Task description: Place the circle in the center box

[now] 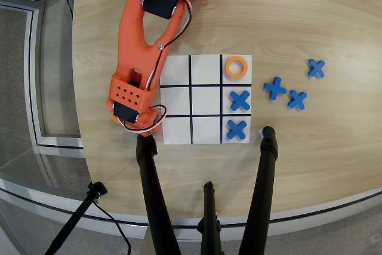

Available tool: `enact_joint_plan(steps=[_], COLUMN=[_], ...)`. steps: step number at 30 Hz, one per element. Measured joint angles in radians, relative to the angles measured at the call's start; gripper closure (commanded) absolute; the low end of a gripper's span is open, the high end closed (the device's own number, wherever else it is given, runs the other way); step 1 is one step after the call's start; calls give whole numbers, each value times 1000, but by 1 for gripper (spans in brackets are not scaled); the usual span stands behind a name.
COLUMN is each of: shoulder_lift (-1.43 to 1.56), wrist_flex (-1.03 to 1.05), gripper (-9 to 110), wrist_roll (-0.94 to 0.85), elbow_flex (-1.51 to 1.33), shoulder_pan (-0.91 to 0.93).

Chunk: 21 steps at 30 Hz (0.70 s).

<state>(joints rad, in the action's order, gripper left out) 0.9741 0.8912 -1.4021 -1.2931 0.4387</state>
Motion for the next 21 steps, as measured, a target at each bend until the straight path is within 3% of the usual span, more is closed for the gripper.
enact_joint_plan(steps=[21], shoulder_lift=[31], wrist_flex=[141], gripper=[91], wrist_roll=[0], elbow_flex=[-15], shoulder_pan=[-12])
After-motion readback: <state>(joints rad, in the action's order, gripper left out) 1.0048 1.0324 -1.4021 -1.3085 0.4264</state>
